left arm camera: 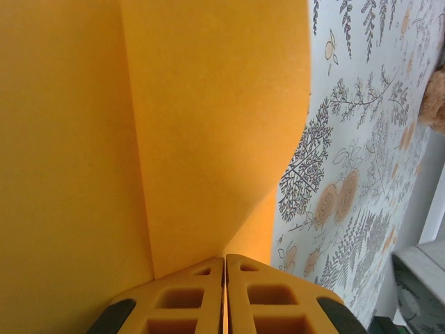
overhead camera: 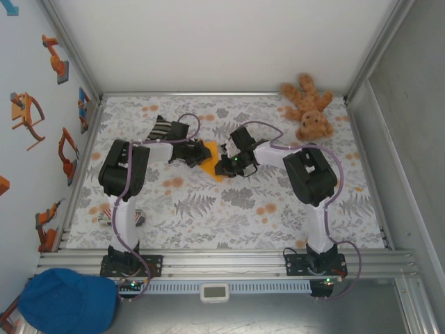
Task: Fold a paper plane with a square sheet of paper (pick it up from the middle)
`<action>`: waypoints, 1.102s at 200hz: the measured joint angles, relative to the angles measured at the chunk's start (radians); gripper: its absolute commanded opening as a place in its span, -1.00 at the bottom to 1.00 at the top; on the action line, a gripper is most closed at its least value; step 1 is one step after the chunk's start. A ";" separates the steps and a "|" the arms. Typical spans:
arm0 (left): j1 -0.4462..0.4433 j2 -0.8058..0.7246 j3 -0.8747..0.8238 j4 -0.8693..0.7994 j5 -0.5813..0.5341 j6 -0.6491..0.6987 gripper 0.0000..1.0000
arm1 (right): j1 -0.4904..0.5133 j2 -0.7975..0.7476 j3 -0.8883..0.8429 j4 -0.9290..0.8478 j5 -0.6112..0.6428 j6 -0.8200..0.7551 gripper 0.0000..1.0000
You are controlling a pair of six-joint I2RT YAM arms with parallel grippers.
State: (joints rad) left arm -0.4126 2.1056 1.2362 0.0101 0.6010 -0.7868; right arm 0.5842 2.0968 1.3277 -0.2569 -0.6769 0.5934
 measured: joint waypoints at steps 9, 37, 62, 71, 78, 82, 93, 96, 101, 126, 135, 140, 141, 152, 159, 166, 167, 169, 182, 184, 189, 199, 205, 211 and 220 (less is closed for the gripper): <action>0.000 0.000 0.000 0.000 0.000 0.000 -0.81 | 0.000 0.008 0.000 0.001 0.000 0.000 -0.70; 0.000 0.000 0.000 0.000 0.000 0.000 -0.81 | 0.000 0.013 0.000 0.002 0.000 -0.001 -0.71; 0.000 0.000 0.000 0.000 -0.001 0.000 -0.82 | 0.000 0.013 0.000 0.001 0.000 -0.003 -0.71; 0.000 0.000 0.000 -0.001 -0.001 0.000 -0.82 | 0.000 0.013 0.000 0.001 0.001 -0.004 -0.72; 0.000 0.000 0.001 -0.002 -0.002 0.000 -0.82 | 0.000 0.013 0.000 0.000 0.001 -0.004 -0.72; 0.000 0.000 0.001 -0.003 -0.002 0.000 -0.82 | 0.000 0.013 0.000 0.000 0.001 -0.004 -0.72; 0.000 0.000 0.002 -0.004 -0.002 0.000 -0.82 | 0.000 0.014 -0.003 0.001 0.001 -0.006 -0.73; 0.000 0.000 0.002 -0.005 -0.002 0.000 -0.82 | 0.000 0.014 -0.005 0.002 0.001 -0.008 -0.72; 0.000 0.001 0.004 -0.007 -0.003 0.000 -0.82 | 0.000 0.014 -0.008 0.005 0.001 -0.008 -0.73; 0.000 0.004 0.012 -0.022 -0.003 0.000 -0.82 | -0.005 0.005 -0.038 0.038 -0.011 -0.017 -0.73; 0.000 0.005 0.014 -0.029 -0.002 0.000 -0.82 | -0.006 -0.004 -0.056 0.049 -0.013 -0.019 -0.74; 0.000 0.006 0.016 -0.032 -0.002 0.000 -0.82 | -0.006 -0.010 -0.067 0.054 -0.014 -0.020 -0.74; 0.000 0.006 0.017 -0.034 -0.002 0.000 -0.82 | -0.006 -0.011 -0.069 0.055 -0.014 -0.020 -0.74; 0.000 0.008 0.020 -0.039 -0.001 0.000 -0.82 | -0.007 -0.032 -0.102 0.065 -0.015 -0.021 -0.74; 0.000 0.008 0.021 -0.040 -0.001 0.001 -0.82 | -0.007 -0.045 -0.123 0.067 -0.015 -0.023 -0.75; 0.000 0.008 0.021 -0.041 -0.001 0.001 -0.82 | -0.008 -0.061 -0.146 0.068 -0.017 -0.024 -0.75; 0.000 0.008 0.021 -0.041 -0.001 0.001 -0.82 | -0.008 -0.065 -0.151 0.068 -0.018 -0.024 -0.75; 0.000 0.008 0.021 -0.041 -0.001 0.001 -0.82 | -0.008 -0.068 -0.156 0.067 -0.018 -0.024 -0.75; 0.000 0.008 0.021 -0.041 -0.001 0.001 -0.82 | -0.008 -0.106 -0.205 0.044 -0.026 -0.029 -0.76; 0.000 0.008 0.021 -0.041 -0.001 0.001 -0.82 | -0.008 -0.110 -0.209 0.040 -0.028 -0.031 -0.76; 0.000 0.008 0.021 -0.041 -0.001 0.001 -0.82 | -0.008 -0.123 -0.224 0.027 -0.029 -0.032 -0.76; 0.000 0.008 0.021 -0.041 -0.001 0.002 -0.82 | -0.008 -0.146 -0.244 0.002 -0.029 -0.035 -0.77; 0.000 0.008 0.021 -0.041 0.000 0.003 -0.83 | -0.008 -0.161 -0.254 -0.012 -0.027 -0.038 -0.77; 0.000 0.008 0.021 -0.041 0.000 0.004 -0.83 | -0.008 -0.176 -0.259 -0.025 -0.021 -0.039 -0.78; 0.000 0.008 0.021 -0.041 0.000 0.004 -0.83 | -0.008 -0.201 -0.260 -0.035 -0.010 -0.042 -0.79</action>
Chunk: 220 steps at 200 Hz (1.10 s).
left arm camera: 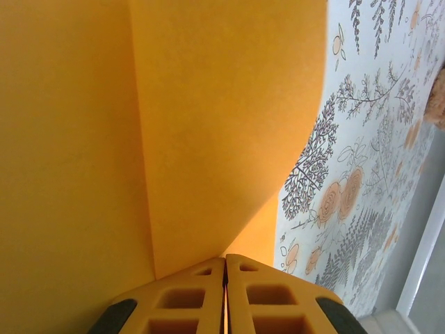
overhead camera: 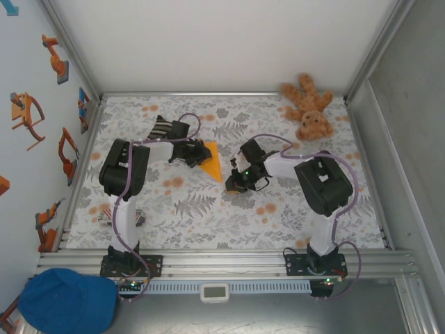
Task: Fold a paper plane with a square sheet of paper (pick it up from the middle)
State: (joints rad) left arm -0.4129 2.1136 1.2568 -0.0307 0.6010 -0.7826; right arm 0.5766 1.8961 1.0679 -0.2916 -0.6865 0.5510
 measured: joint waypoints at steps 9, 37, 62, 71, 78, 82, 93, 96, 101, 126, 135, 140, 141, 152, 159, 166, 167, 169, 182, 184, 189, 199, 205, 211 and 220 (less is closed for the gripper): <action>0.000 0.000 0.000 0.000 0.000 0.000 -0.83 | 0.000 -0.024 0.005 0.000 0.009 -0.002 -0.81; 0.000 0.000 0.000 0.000 0.001 0.000 -0.83 | 0.000 -0.033 0.094 0.013 0.032 -0.002 -0.90; 0.000 0.000 0.001 0.000 0.002 0.000 -0.83 | 0.003 0.052 0.216 0.046 0.050 0.002 -0.97; 0.000 0.000 0.001 0.000 0.002 0.000 -0.83 | 0.004 0.085 0.249 0.053 0.053 0.004 -0.98; 0.000 0.000 0.001 0.000 0.002 0.000 -0.83 | 0.005 0.112 0.270 0.058 0.058 0.006 -0.99; 0.000 0.001 0.001 0.000 0.002 0.000 -0.83 | 0.006 0.128 0.282 0.057 0.060 0.006 -1.00; 0.000 0.001 0.003 -0.002 0.002 0.000 -0.83 | 0.008 0.163 0.305 0.056 0.069 0.009 -1.00; 0.000 0.001 0.003 -0.002 0.003 0.000 -0.83 | 0.009 0.171 0.310 0.056 0.072 0.009 -1.00; 0.000 0.001 0.003 -0.003 0.002 0.000 -0.83 | 0.010 0.185 0.317 0.055 0.076 0.009 -1.00; 0.000 0.002 0.005 -0.005 0.002 0.000 -0.83 | 0.011 0.238 0.341 0.042 0.080 0.012 -1.00; 0.000 0.002 0.005 -0.006 0.002 0.000 -0.83 | 0.010 0.249 0.346 0.036 0.080 0.013 -1.00; 0.000 0.002 0.005 -0.006 0.002 0.000 -0.83 | 0.011 0.255 0.348 0.034 0.080 0.012 -1.00; 0.000 0.002 0.005 -0.006 0.002 0.000 -0.83 | 0.011 0.256 0.348 0.034 0.080 0.013 -1.00; 0.000 0.002 0.005 -0.006 0.002 0.000 -0.83 | 0.011 0.259 0.349 0.034 0.082 0.012 -1.00; 0.000 0.002 0.005 -0.007 0.002 0.000 -0.83 | 0.011 0.260 0.353 0.027 0.082 0.012 -1.00; 0.000 0.002 0.005 -0.008 0.002 0.000 -0.83 | 0.011 0.262 0.356 0.022 0.082 0.012 -1.00; 0.000 0.002 0.005 -0.008 0.002 0.000 -0.83 | 0.011 0.262 0.357 0.021 0.083 0.012 -1.00; 0.000 0.002 0.005 -0.008 0.002 0.000 -0.83 | 0.011 0.263 0.357 0.019 0.083 0.012 -1.00; 0.000 0.003 0.006 -0.008 0.002 0.000 -0.83 | 0.011 0.268 0.362 0.012 0.082 0.011 -1.00; 0.000 0.003 0.006 -0.009 0.002 0.000 -0.83 | 0.011 0.269 0.362 0.012 0.082 0.011 -1.00; 0.000 0.003 0.006 -0.010 0.002 0.000 -0.83 | 0.011 0.270 0.362 0.012 0.082 0.009 -1.00; 0.000 0.003 0.008 -0.012 0.001 0.000 -0.83 | 0.010 0.271 0.362 0.012 0.078 0.005 -1.00; 0.000 0.003 0.008 -0.013 0.001 0.000 -0.83 | 0.010 0.271 0.360 0.013 0.078 0.003 -1.00; 0.000 0.004 0.010 -0.015 0.000 0.000 -0.84 | 0.010 0.270 0.356 0.016 0.077 0.000 -1.00; 0.000 0.005 0.011 -0.018 0.000 0.000 -0.84 | 0.010 0.262 0.340 0.031 0.074 -0.008 -1.00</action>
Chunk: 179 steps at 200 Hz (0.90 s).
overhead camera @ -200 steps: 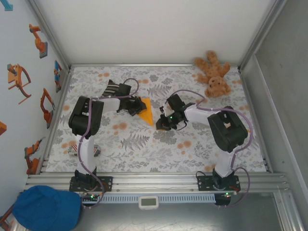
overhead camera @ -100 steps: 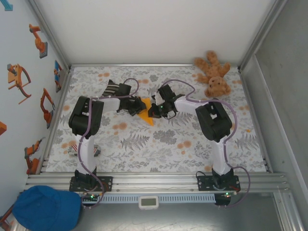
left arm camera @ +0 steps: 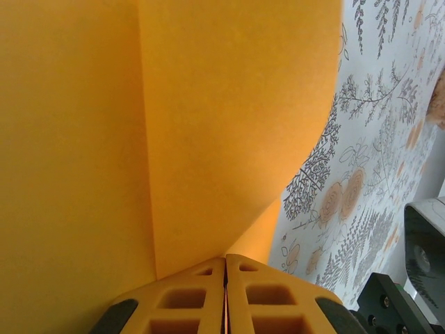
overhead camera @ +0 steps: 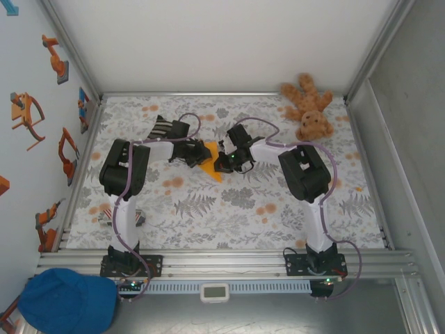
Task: Fold a paper plane with a square sheet of paper (pick it up from the middle)
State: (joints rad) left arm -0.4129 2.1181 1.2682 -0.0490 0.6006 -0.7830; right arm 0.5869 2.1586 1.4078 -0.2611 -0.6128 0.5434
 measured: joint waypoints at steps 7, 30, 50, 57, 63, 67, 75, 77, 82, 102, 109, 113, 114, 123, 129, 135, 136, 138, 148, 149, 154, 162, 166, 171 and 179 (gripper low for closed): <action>0.000 0.000 0.001 -0.001 0.000 0.000 -0.84 | 0.000 -0.010 -0.019 0.015 -0.003 -0.005 -1.00; 0.000 0.000 0.001 -0.002 -0.001 0.000 -0.85 | 0.000 -0.065 -0.114 0.032 -0.030 -0.029 -1.00; 0.000 0.000 0.001 -0.003 -0.001 0.000 -0.85 | 0.000 -0.110 -0.182 0.014 -0.057 -0.054 -1.00; 0.000 0.000 0.001 -0.003 -0.001 0.000 -0.85 | 0.000 -0.126 -0.206 0.004 -0.066 -0.064 -1.00; 0.000 0.000 0.002 -0.003 -0.001 0.000 -0.85 | 0.000 -0.137 -0.222 -0.002 -0.070 -0.071 -1.00; 0.000 0.000 0.002 -0.003 -0.001 0.000 -0.85 | 0.000 -0.147 -0.232 -0.012 -0.071 -0.075 -1.00; 0.000 0.000 0.002 -0.003 -0.001 0.000 -0.85 | 0.001 -0.162 -0.248 -0.028 -0.071 -0.079 -1.00; 0.000 0.000 0.002 -0.003 -0.001 0.000 -0.85 | 0.001 -0.166 -0.251 -0.034 -0.071 -0.082 -1.00; 0.000 0.000 0.002 -0.003 -0.001 0.000 -0.85 | 0.002 -0.175 -0.258 -0.045 -0.070 -0.084 -1.00; 0.000 0.000 0.002 -0.003 0.000 0.000 -0.85 | 0.005 -0.211 -0.269 -0.055 -0.061 -0.082 -1.00; 0.000 0.000 0.002 -0.003 0.000 0.000 -0.85 | 0.005 -0.227 -0.269 -0.045 -0.056 -0.074 -1.00; 0.000 0.000 0.002 -0.003 0.000 0.000 -0.85 | 0.006 -0.234 -0.267 -0.038 -0.052 -0.072 -1.00; 0.000 0.000 0.002 -0.003 0.000 0.000 -0.85 | 0.006 -0.235 -0.267 -0.037 -0.051 -0.071 -1.00; 0.000 0.000 0.002 -0.003 0.001 0.000 -0.85 | 0.006 -0.245 -0.254 -0.024 -0.043 -0.061 -1.00; 0.000 0.000 0.002 -0.003 0.001 0.000 -0.85 | 0.006 -0.244 -0.240 -0.015 -0.031 -0.055 -1.00; 0.000 0.000 0.002 -0.003 0.001 0.000 -0.85 | 0.006 -0.238 -0.221 -0.010 -0.017 -0.047 -1.00; 0.000 0.000 0.002 -0.003 0.001 0.000 -0.85 | 0.006 -0.237 -0.216 -0.009 -0.014 -0.045 -1.00; 0.000 0.000 0.002 -0.003 0.001 0.000 -0.85 | 0.006 -0.235 -0.211 -0.008 -0.011 -0.043 -1.00; 0.000 0.000 0.002 -0.003 0.001 0.000 -0.85 | 0.006 -0.213 -0.174 0.000 0.012 -0.035 -1.00; 0.000 0.000 0.002 -0.003 0.001 0.000 -0.85 | 0.006 -0.211 -0.171 0.000 0.013 -0.035 -1.00; 0.000 0.000 0.002 -0.003 0.001 0.000 -0.85 | 0.006 -0.195 -0.150 0.005 0.024 -0.029 -1.00; 0.000 0.000 0.002 -0.003 0.002 0.000 -0.85 | 0.006 -0.167 -0.117 0.011 0.034 -0.021 -1.00; 0.000 0.000 0.002 -0.003 0.002 0.000 -0.85 | 0.006 -0.152 -0.101 0.013 0.040 -0.019 -1.00; 0.000 0.000 0.002 -0.003 0.002 0.000 -0.85 | 0.006 -0.132 -0.081 0.014 0.043 -0.016 -1.00; 0.000 0.000 0.002 -0.003 0.002 0.000 -0.85 | 0.006 -0.105 -0.053 0.015 0.050 -0.012 -1.00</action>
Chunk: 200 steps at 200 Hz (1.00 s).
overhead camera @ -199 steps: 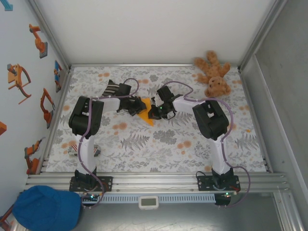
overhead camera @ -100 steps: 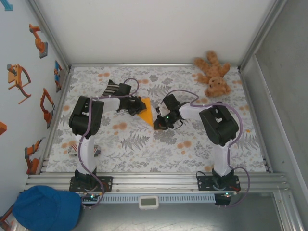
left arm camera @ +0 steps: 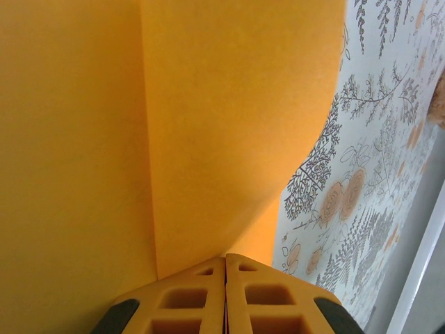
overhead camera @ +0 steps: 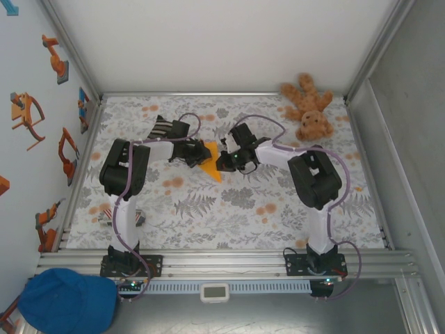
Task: Fold a paper plane with a square sheet of paper (pick it up from the middle)
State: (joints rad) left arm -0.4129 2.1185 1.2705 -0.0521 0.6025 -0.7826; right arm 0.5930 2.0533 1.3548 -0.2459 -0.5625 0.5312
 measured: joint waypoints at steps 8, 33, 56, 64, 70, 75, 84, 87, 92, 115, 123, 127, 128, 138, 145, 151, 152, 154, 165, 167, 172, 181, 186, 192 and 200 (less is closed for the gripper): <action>0.000 0.000 0.000 0.000 0.000 0.000 -0.85 | 0.000 0.029 0.028 0.000 0.005 0.003 -1.00; 0.000 0.000 0.002 -0.002 0.000 0.000 -0.85 | 0.001 0.084 0.074 -0.004 0.010 0.011 -1.00; 0.000 0.000 0.004 -0.007 0.000 0.000 -0.85 | 0.005 0.101 0.080 -0.012 0.010 0.012 -1.00; 0.000 0.000 0.005 -0.008 0.000 0.000 -0.85 | 0.006 0.103 0.080 -0.015 0.010 0.013 -1.00; 0.000 0.000 0.005 -0.008 0.000 0.000 -0.85 | 0.007 0.105 0.080 -0.018 0.010 0.014 -1.00; 0.000 0.000 0.005 -0.009 0.000 0.000 -0.85 | 0.007 0.105 0.080 -0.019 0.010 0.014 -1.00; -0.001 0.000 0.006 -0.010 -0.001 0.000 -0.85 | 0.007 0.106 0.080 -0.022 0.010 0.014 -1.00; -0.001 0.000 0.006 -0.010 0.000 0.000 -0.85 | 0.007 0.106 0.080 -0.023 0.010 0.014 -1.00; -0.001 0.000 0.007 -0.011 0.000 0.002 -0.85 | 0.007 0.106 0.080 -0.027 0.011 0.013 -1.00; -0.001 0.000 0.013 -0.021 0.000 0.013 -0.83 | 0.008 0.110 0.086 -0.041 0.021 0.006 -1.00; -0.001 0.000 0.018 -0.028 0.000 0.024 -0.82 | 0.008 0.110 0.090 -0.048 0.026 0.002 -1.00; -0.001 0.000 0.021 -0.034 0.001 0.029 -0.81 | 0.010 0.110 0.091 -0.050 0.029 -0.001 -1.00; -0.001 0.000 0.021 -0.035 0.001 0.031 -0.81 | 0.010 0.110 0.091 -0.051 0.030 -0.002 -1.00; -0.001 0.000 0.032 -0.055 0.000 0.049 -0.81 | 0.011 0.110 0.093 -0.056 0.037 -0.007 -1.00; 0.000 0.000 0.042 -0.070 0.000 0.061 -0.81 | 0.012 0.110 0.094 -0.060 0.040 -0.011 -1.00; 0.000 0.002 0.051 -0.082 -0.001 0.072 -0.81 | 0.012 0.110 0.095 -0.063 0.042 -0.014 -1.00; 0.000 0.002 0.052 -0.082 -0.001 0.074 -0.81 | 0.012 0.110 0.096 -0.064 0.043 -0.015 -1.00; 0.000 0.002 0.056 -0.086 -0.001 0.077 -0.81 | 0.012 0.110 0.096 -0.064 0.043 -0.016 -1.00; 0.002 0.006 0.071 -0.097 -0.001 0.091 -0.81 | 0.013 0.110 0.097 -0.069 0.045 -0.022 -1.00; 0.003 0.006 0.074 -0.097 -0.001 0.093 -0.81 | 0.013 0.110 0.098 -0.071 0.046 -0.024 -1.00; 0.004 0.008 0.079 -0.098 0.000 0.099 -0.81 | 0.013 0.110 0.099 -0.073 0.047 -0.026 -1.00; 0.008 0.014 0.085 -0.098 0.000 0.107 -0.81 | 0.013 0.110 0.100 -0.079 0.048 -0.029 -1.00; 0.011 0.018 0.088 -0.099 0.000 0.111 -0.81 | 0.013 0.110 0.100 -0.080 0.049 -0.031 -1.00; 0.016 0.024 0.091 -0.100 0.001 0.116 -0.81 | 0.013 0.110 0.100 -0.080 0.049 -0.032 -1.00; 0.022 0.034 0.096 -0.105 0.005 0.122 -0.81 | 0.013 0.110 0.100 -0.080 0.049 -0.032 -1.00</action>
State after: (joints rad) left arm -0.3912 2.1525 1.3666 -0.1566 0.6075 -0.6605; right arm 0.6056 2.1635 1.4551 -0.3260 -0.5137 0.4992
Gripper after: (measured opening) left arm 0.095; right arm 0.049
